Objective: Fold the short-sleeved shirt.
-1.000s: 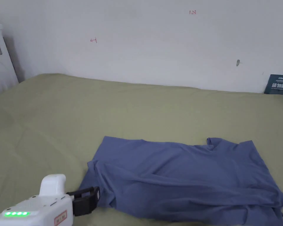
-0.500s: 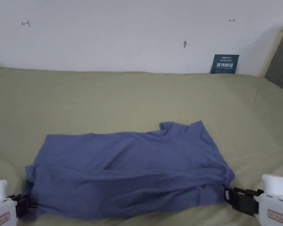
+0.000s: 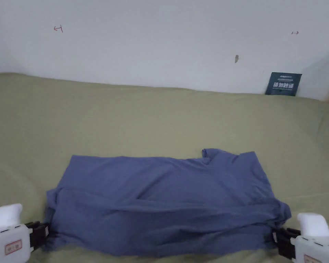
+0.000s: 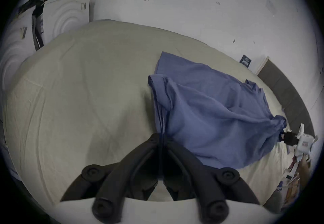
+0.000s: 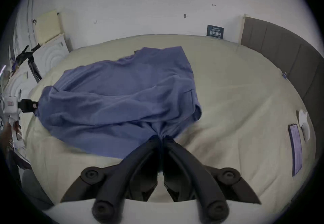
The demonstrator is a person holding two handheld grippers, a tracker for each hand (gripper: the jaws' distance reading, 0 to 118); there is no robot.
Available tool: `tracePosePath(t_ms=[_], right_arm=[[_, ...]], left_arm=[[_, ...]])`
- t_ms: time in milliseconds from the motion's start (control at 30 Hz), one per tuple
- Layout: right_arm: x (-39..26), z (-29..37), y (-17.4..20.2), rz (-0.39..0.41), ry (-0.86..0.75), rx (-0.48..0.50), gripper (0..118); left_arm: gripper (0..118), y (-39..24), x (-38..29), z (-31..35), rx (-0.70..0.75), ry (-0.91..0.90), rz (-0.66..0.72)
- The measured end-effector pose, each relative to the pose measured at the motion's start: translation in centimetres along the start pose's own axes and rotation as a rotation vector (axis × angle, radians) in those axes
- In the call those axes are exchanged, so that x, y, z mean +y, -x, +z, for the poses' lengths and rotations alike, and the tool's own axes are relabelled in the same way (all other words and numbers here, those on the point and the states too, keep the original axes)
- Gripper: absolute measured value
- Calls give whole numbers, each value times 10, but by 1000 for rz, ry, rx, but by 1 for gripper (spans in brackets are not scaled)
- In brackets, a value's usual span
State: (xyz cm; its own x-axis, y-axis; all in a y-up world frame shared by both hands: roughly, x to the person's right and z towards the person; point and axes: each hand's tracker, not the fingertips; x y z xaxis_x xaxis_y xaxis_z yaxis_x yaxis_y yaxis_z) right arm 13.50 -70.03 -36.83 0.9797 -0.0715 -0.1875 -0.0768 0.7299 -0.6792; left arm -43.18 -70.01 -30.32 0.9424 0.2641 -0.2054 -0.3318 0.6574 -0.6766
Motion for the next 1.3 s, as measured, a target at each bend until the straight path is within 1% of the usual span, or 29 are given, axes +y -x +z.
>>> tracePosePath(t_ms=[100,133,200,333,533,700,800,867,900,933,967,1033,1100,1133,1167,1200,1233,1267,1300], right_arm=[[5,22,-1,-63,-56,37,3],[8,30,-9,-93,-58,49,3],[10,42,-12,-129,-63,63,3],[7,65,-18,-125,-41,55,3],[-19,104,-20,-179,-19,53,3],[-51,131,-16,-229,52,12,3],[-71,143,-11,-218,96,-38,3],[-84,147,-13,-224,118,-46,3],[-91,146,-14,-250,160,-61,3],[-98,145,-14,-257,180,-76,3],[-103,143,-15,-241,187,-74,3],[-113,140,-15,-207,236,-129,3],[-119,139,-16,-235,247,-99,3],[-119,144,-16,-270,224,-100,4],[-118,151,-15,-285,180,-92,9],[-115,160,-13,-262,160,-123,30],[-110,172,-11,-226,120,-177,50],[-107,182,-9,-206,64,-176,68],[-102,195,-8,-193,-1,-145,73]], left_arm=[[3,5,2,13,-33,-21,43],[3,7,3,19,-46,-27,53],[3,8,3,31,-66,-38,49],[3,14,4,50,-77,-40,35],[3,21,-15,84,-114,-18,51],[3,29,-46,111,-120,-8,90],[3,33,-71,122,-100,25,110],[3,39,-89,125,-89,60,116],[3,41,-98,125,-75,85,128],[3,44,-107,125,-73,99,131],[3,47,-113,124,-73,109,140],[3,53,-123,122,-65,124,155],[5,57,-128,122,-81,119,165],[9,54,-128,127,-81,106,170],[23,51,-126,132,-38,99,158],[57,48,-124,138,21,91,132],[81,45,-122,146,49,71,118],[90,41,-119,156,51,25,93],[89,37,-116,175,21,-71,65]])
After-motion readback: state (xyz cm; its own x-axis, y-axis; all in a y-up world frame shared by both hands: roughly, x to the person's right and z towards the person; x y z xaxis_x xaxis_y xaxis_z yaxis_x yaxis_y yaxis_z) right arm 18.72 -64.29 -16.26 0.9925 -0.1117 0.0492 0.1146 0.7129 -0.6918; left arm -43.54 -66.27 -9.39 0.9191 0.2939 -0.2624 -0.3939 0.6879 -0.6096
